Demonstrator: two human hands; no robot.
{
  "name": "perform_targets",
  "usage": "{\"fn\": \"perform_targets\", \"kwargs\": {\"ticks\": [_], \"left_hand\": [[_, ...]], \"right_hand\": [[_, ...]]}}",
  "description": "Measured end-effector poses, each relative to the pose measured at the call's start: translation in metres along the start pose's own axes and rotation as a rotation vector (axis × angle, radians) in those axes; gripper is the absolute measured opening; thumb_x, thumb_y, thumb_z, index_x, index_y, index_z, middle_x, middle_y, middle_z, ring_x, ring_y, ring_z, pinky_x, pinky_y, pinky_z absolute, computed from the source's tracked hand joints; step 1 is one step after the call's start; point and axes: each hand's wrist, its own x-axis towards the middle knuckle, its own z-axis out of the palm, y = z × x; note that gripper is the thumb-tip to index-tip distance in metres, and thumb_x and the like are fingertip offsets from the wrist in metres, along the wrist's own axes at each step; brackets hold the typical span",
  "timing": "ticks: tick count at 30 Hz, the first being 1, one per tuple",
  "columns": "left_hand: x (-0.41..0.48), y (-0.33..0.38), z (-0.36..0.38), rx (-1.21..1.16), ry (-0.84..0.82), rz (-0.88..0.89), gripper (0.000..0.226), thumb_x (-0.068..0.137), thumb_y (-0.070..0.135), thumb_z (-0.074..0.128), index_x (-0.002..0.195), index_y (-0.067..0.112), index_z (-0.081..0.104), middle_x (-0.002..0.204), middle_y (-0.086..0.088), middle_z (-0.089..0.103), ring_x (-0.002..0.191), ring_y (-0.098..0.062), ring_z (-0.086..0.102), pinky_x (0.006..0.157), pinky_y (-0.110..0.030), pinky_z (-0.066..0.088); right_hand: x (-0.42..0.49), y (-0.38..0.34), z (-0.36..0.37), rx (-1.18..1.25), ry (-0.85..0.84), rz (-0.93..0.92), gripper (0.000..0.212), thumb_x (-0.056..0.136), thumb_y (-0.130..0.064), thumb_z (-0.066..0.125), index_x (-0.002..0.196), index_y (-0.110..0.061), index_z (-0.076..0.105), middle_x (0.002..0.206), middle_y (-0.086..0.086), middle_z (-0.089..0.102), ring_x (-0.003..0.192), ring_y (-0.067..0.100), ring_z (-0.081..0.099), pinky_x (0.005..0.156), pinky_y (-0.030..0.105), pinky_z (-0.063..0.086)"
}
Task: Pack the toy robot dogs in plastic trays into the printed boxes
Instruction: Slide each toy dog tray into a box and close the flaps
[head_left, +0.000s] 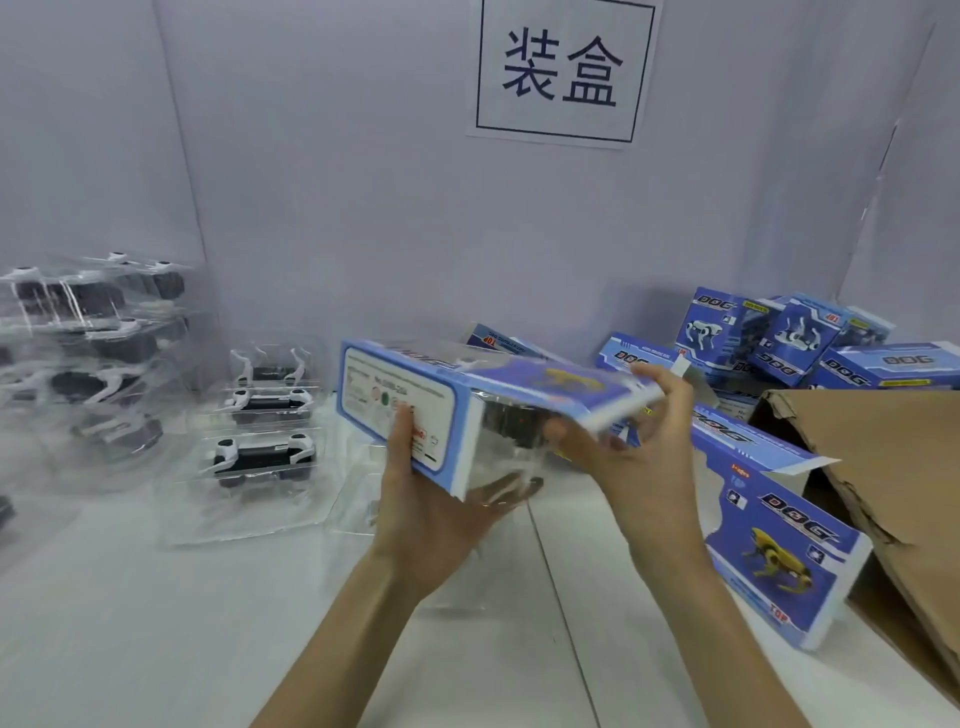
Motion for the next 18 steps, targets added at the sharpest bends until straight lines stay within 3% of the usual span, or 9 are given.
{"fn": "perform_targets", "kwargs": {"ticks": [2,4,5,8,11,14,16,18], "left_hand": [[0.002,-0.007,0.001,0.044,-0.052,-0.040,0.087,0.081,0.071,0.063,0.152,0.026,0.041,0.153,-0.017,0.045,0.137,-0.046,0.045,0.109,-0.071,0.033],[0.003,-0.010,0.001,0.095,-0.078,-0.087,0.086,0.086,0.077,0.048,0.153,0.024,0.039,0.155,-0.018,0.042,0.136,-0.047,0.046,0.114,-0.070,0.026],[0.003,-0.009,0.000,0.112,-0.085,-0.102,0.087,0.087,0.079,0.042,0.154,0.024,0.038,0.155,-0.018,0.042,0.135,-0.048,0.046,0.116,-0.069,0.025],[0.001,-0.002,-0.001,0.134,-0.128,-0.126,0.096,0.081,0.082,0.048,0.157,0.025,0.030,0.156,-0.019,0.040,0.134,-0.051,0.046,0.114,-0.066,0.031],[-0.004,0.002,0.008,0.101,-0.228,-0.215,0.105,0.075,0.077,0.065,0.158,0.026,0.027,0.154,-0.021,0.042,0.132,-0.056,0.046,0.107,-0.063,0.042],[-0.009,0.001,0.009,0.235,-0.352,-0.230,0.094,0.081,0.068,0.068,0.156,0.025,0.033,0.151,-0.011,0.050,0.133,-0.044,0.051,0.109,-0.059,0.041],[-0.012,0.002,0.006,0.416,-0.448,-0.173,0.078,0.084,0.072,0.061,0.149,0.032,0.045,0.150,-0.005,0.052,0.134,-0.034,0.052,0.114,-0.057,0.037],[-0.012,0.006,0.004,0.500,-0.567,-0.180,0.070,0.086,0.074,0.056,0.142,0.032,0.054,0.141,-0.002,0.060,0.125,-0.029,0.061,0.113,-0.056,0.036]], "right_hand": [[0.002,0.005,0.013,0.037,-0.005,0.020,0.097,0.053,-0.003,0.096,0.133,-0.016,0.042,0.121,0.005,0.064,0.104,0.005,0.067,0.085,0.031,0.059],[0.004,0.008,0.021,0.046,-0.020,0.058,0.090,0.057,-0.003,0.094,0.132,-0.015,0.046,0.112,-0.001,0.067,0.086,-0.006,0.068,0.061,0.014,0.056],[0.005,0.010,0.022,0.045,-0.033,0.062,0.084,0.058,-0.009,0.094,0.129,-0.017,0.049,0.110,-0.003,0.067,0.084,-0.009,0.067,0.058,0.010,0.053],[0.003,0.009,0.013,0.045,-0.053,0.033,0.064,0.063,-0.025,0.085,0.121,-0.025,0.058,0.107,-0.014,0.071,0.097,-0.003,0.067,0.071,0.012,0.053],[0.000,-0.002,-0.005,-0.008,-0.011,-0.038,0.051,0.067,-0.023,0.077,0.117,-0.027,0.065,0.107,-0.014,0.072,0.104,0.006,0.067,0.082,0.021,0.055],[-0.003,-0.022,-0.025,-0.083,0.028,-0.118,0.034,0.065,-0.018,0.080,0.088,-0.043,0.073,0.087,-0.019,0.073,0.085,0.002,0.070,0.072,0.026,0.054],[-0.006,-0.039,-0.038,-0.014,0.117,-0.125,0.038,0.061,-0.027,0.091,0.093,-0.035,0.073,0.087,-0.016,0.075,0.083,0.004,0.071,0.069,0.022,0.055],[-0.007,-0.056,-0.054,-0.002,0.244,-0.133,0.046,0.059,-0.038,0.088,0.099,-0.029,0.069,0.078,-0.020,0.073,0.068,-0.003,0.067,0.058,0.009,0.048]]}}
